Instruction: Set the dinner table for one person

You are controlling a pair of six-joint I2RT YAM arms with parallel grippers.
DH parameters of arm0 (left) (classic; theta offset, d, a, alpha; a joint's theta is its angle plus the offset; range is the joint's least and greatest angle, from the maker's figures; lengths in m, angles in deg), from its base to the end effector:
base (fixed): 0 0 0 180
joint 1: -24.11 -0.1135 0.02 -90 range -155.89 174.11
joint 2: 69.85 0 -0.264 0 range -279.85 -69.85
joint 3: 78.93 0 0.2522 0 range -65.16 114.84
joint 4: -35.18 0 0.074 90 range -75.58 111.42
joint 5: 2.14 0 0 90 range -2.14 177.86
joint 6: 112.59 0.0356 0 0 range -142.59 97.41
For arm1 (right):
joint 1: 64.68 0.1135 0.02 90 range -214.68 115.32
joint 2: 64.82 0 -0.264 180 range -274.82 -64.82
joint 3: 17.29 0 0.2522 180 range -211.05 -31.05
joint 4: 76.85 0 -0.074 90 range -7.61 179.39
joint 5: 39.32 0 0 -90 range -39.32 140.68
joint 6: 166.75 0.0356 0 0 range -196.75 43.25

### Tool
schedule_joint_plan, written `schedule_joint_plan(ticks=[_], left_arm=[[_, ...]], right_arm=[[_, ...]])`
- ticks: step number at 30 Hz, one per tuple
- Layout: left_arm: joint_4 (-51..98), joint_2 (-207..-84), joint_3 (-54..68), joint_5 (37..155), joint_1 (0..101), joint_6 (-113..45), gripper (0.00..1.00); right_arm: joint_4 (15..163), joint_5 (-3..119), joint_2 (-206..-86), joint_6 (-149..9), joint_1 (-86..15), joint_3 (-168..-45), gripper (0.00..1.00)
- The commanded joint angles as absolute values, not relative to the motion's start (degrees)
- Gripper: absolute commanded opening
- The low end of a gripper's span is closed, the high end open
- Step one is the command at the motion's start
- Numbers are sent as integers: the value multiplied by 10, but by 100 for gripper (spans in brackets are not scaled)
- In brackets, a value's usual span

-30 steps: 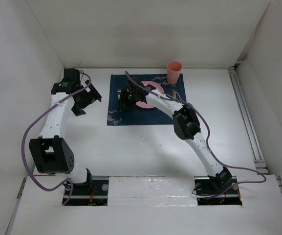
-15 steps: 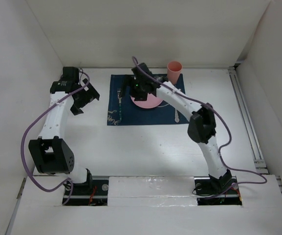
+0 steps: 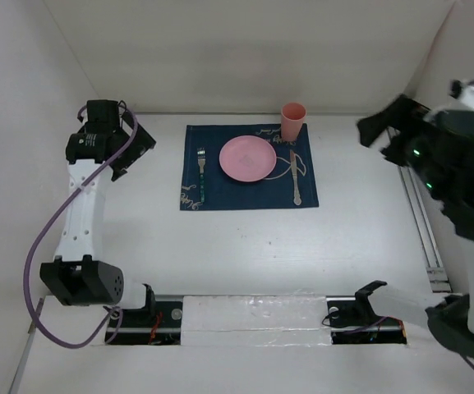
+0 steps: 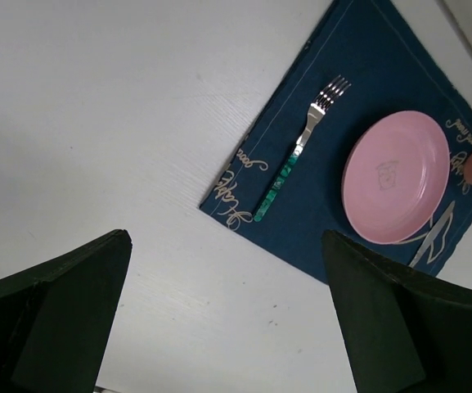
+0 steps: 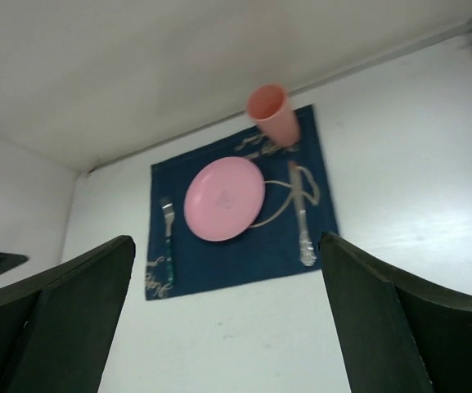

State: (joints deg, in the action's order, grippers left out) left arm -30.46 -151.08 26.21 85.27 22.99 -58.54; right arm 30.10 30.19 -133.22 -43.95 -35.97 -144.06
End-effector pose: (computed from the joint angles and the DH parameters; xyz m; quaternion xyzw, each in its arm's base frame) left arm 0.2920 0.0073 0.4037 -0.2988 0.8621 -0.1027 0.3962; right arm 0.1454 0.0654 0.5465 0.1364 0.7747 0.1865 0.5887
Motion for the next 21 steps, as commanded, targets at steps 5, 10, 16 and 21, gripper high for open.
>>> schedule_joint_plan(ticks=[5,10,16,21], left_arm=[[-345,-1367,275,778,229,-625,100],[-373,-1257,227,770,229,-662,100],[-386,-1166,185,757,235,-682,100],[-397,-1137,197,743,235,-688,100]], right_arm=[[101,216,-1203,-494,-397,-1481,100],[101,275,-1092,-463,-402,-1433,100],[101,254,-1050,-458,-383,-1393,100],[101,232,-1045,-453,-356,-1399,100]])
